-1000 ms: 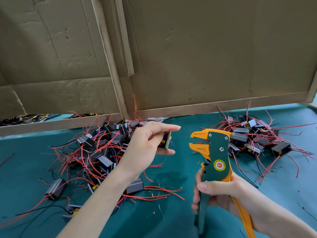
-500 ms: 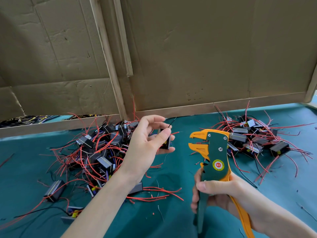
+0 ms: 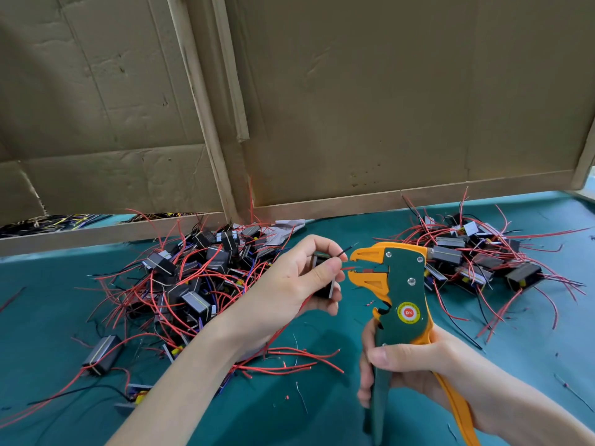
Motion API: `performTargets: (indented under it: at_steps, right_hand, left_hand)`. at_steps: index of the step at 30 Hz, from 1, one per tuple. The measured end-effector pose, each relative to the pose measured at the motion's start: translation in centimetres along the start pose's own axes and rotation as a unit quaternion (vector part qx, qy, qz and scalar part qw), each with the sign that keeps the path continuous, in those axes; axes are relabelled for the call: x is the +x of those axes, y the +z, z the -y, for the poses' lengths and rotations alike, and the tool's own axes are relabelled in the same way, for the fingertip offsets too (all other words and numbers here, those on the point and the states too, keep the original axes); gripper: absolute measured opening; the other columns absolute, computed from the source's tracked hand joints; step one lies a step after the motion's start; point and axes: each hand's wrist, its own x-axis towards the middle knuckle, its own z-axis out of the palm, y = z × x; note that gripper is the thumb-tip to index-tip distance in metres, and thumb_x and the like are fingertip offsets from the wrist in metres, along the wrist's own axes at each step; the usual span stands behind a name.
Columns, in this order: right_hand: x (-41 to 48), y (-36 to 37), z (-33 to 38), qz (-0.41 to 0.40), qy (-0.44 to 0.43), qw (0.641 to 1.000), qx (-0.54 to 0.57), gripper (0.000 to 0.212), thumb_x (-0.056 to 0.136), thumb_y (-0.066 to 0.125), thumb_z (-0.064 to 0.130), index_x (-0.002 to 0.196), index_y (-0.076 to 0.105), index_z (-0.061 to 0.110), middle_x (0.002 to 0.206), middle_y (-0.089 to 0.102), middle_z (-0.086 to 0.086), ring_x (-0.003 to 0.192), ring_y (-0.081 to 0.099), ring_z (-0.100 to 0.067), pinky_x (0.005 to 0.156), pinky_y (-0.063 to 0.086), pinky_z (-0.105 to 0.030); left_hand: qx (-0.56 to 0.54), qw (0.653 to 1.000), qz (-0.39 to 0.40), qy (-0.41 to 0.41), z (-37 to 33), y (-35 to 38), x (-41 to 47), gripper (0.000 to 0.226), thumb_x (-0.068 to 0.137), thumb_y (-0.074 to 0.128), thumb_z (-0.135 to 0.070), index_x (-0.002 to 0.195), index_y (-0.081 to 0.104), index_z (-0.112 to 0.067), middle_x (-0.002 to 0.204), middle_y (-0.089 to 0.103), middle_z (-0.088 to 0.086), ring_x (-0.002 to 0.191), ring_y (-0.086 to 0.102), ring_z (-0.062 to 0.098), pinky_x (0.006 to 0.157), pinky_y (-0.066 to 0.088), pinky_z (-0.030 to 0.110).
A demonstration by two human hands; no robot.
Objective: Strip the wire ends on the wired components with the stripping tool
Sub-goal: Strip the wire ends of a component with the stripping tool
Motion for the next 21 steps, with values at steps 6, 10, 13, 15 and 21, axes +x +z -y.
performTargets:
  at_steps: [6,10,13,15,21]
  right_hand:
    - [-0.11,-0.06,0.06,0.012,0.001,1.000,-0.006,0.018,0.067,0.075,0.014,0.074,0.063,0.003,0.072,0.062,-0.027,0.067,0.064,-0.038,0.068,0.055,-0.045]
    - [-0.20,-0.12,0.13,0.014,0.003,1.000,-0.019,0.020,0.067,0.076,0.015,0.074,0.062,0.002,0.071,0.061,-0.027,0.067,0.063,-0.038,0.067,0.055,-0.043]
    - [-0.30,-0.05,0.26,0.023,0.001,0.999,-0.030,0.016,0.067,0.075,0.016,0.071,0.064,0.005,0.068,0.061,-0.024,0.064,0.063,-0.036,0.064,0.055,-0.040]
    - [-0.45,0.01,0.34,0.021,0.001,0.999,-0.038,0.015,0.067,0.075,0.017,0.070,0.065,0.007,0.066,0.062,-0.022,0.061,0.063,-0.035,0.062,0.054,-0.038]
    - [-0.62,0.18,0.36,0.001,0.007,0.999,-0.043,0.019,0.064,0.078,0.022,0.066,0.064,0.009,0.057,0.059,-0.021,0.052,0.059,-0.032,0.055,0.053,-0.037]
  left_hand:
    - [-0.006,1.000,0.025,-0.012,0.02,-0.08,-0.01,0.020,0.083,0.058,-0.027,0.095,0.053,-0.012,0.071,0.056,-0.004,0.065,0.056,0.014,0.058,0.051,0.024]
    - [0.002,0.999,0.033,-0.019,-0.17,-0.21,-0.09,0.020,0.084,0.057,-0.026,0.096,0.051,-0.012,0.071,0.055,-0.003,0.065,0.055,0.016,0.058,0.050,0.025]
    - [0.001,0.999,0.042,-0.023,-0.31,-0.26,-0.20,0.020,0.085,0.056,-0.025,0.097,0.050,-0.011,0.070,0.055,-0.003,0.064,0.054,0.016,0.057,0.050,0.025]
    - [-0.001,0.999,0.046,-0.025,-0.33,-0.28,-0.23,0.021,0.084,0.056,-0.026,0.098,0.049,-0.011,0.071,0.054,-0.002,0.064,0.054,0.017,0.057,0.049,0.025]
    - [-0.004,0.998,0.051,-0.027,-0.12,-0.47,-0.18,0.019,0.086,0.055,-0.026,0.097,0.049,-0.011,0.073,0.054,0.000,0.065,0.053,0.018,0.057,0.049,0.025]
